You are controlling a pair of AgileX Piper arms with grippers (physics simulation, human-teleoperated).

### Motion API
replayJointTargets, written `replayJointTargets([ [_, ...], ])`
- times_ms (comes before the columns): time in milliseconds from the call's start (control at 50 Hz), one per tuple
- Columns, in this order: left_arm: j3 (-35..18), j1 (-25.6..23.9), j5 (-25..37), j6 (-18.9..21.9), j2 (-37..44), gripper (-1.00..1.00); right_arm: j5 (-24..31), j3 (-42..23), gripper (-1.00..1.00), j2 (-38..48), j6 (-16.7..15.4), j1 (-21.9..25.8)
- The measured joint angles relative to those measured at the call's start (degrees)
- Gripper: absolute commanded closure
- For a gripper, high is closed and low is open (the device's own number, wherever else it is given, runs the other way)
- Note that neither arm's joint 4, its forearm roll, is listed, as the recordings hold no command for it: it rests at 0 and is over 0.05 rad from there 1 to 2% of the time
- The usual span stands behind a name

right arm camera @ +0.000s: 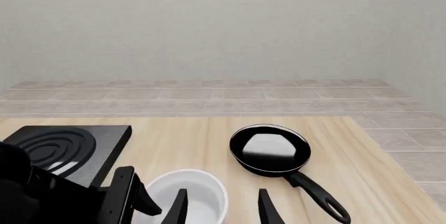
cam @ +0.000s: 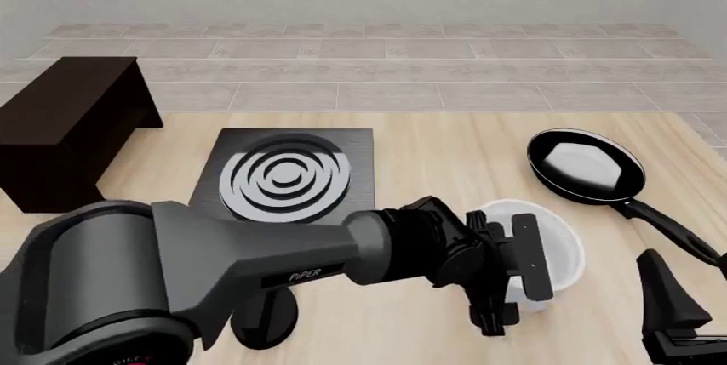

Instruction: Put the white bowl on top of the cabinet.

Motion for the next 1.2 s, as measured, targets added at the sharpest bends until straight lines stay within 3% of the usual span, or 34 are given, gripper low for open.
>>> replayJointTargets([
  [220, -0.66, -0.26, 0.04, -2.08, 0.64, -1.0, -0.05, 0.05, -1.0, 0.0, 0.0, 0.0],
  [240, -0.73, -0.26, 0.02, -2.11, 0.72, 1.0, -0.05, 0.05, -1.0, 0.0, 0.0, 0.01],
  [440, -1.49, -0.28, 0.13, -2.2, 1.11, 1.0, -0.12, 0.1, -1.0, 0.02, 0.0, 0.01],
  [880, -0.12, 3.87, -1.23, 2.39, -1.47, 1.0, -0.18, 0.14, -1.0, 0.05, -0.01, 0.02],
  [1200, 4.14, 5.95, -6.13, 1.41, -8.19, 1.0, -0.12, 0.11, -1.0, 0.02, 0.0, 0.01],
])
